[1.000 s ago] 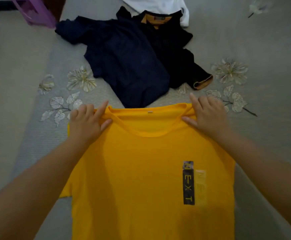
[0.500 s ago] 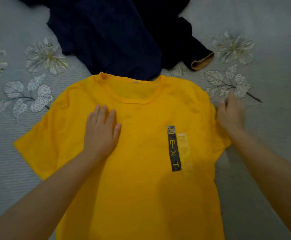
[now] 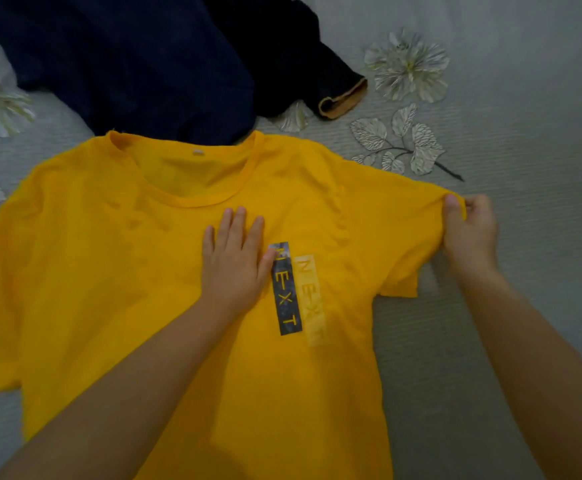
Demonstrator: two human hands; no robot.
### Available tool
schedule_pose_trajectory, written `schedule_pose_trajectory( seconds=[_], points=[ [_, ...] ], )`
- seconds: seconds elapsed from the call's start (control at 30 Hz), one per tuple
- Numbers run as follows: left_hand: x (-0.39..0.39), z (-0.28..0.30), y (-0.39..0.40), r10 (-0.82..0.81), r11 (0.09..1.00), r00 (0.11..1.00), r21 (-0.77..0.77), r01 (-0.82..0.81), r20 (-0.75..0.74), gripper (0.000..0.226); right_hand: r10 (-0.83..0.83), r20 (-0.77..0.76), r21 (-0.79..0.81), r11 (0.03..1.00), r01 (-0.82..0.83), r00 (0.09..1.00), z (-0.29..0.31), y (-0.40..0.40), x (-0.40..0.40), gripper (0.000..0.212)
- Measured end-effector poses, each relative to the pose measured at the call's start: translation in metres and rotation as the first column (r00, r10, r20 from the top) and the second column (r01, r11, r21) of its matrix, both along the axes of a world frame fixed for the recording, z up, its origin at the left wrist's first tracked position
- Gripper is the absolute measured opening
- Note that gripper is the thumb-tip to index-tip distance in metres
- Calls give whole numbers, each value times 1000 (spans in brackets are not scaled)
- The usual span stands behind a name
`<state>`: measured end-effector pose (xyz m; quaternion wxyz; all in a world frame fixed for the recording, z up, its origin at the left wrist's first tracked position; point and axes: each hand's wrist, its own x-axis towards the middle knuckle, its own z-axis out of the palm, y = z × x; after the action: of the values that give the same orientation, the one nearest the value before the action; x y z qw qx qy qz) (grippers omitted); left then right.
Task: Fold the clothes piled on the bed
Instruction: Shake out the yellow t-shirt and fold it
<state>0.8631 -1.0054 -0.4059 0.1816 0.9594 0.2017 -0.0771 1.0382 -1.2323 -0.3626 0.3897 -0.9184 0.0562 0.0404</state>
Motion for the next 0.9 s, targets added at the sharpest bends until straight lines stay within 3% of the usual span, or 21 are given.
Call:
schedule_pose_trajectory(
  seconds=[0.03, 0.17, 0.27, 0.33, 0.43, 0.53, 0.57, 0.7, 0.77, 0.9],
  points=[
    [2, -4, -3, 0, 999, 1000, 36, 0, -17, 70, 13, 22, -35, 999, -12, 1000, 8, -2, 7, 7],
    [6, -13, -7, -27, 989, 998, 145, 35, -57, 72, 228, -2, -382, 900, -212, 974, 2, -11, 40, 32],
    [7, -12, -10, -34, 991, 997, 130, 43, -75, 80, 267, -58, -484, 835, -261, 962, -18, -16, 46, 41],
    [9, -10, -11, -59, 991, 995, 116, 68, -86, 80, 202, -27, -459, 867, -192, 979, -26, -17, 39, 50],
    [11, -4, -9, -32, 999, 998, 42, 35, -62, 98, 97, 25, -320, 944, -84, 995, -26, -25, 14, 57],
    [1, 14, 10, 34, 952, 995, -306, -4, 92, 93, 5, 31, -138, 990, 0, 999, -24, -44, -35, 71],
    [-11, 22, 17, 67, 943, 986, -334, -11, 156, 86, -11, 17, -99, 995, 13, 1000, -24, -50, -59, 78],
    [-104, 27, 23, 166, 968, 962, -222, -117, 215, 62, 115, -88, -78, 989, -122, 989, -24, -67, -175, 80],
    [-166, 25, 14, 233, 962, 961, -181, -206, 150, 62, 196, -154, -58, 977, -207, 968, -23, -71, -229, 82],
    [-284, 27, -1, 210, 974, 978, -84, -210, -5, 63, 285, -186, -75, 950, -303, 940, -19, -73, -301, 96]
  ],
)
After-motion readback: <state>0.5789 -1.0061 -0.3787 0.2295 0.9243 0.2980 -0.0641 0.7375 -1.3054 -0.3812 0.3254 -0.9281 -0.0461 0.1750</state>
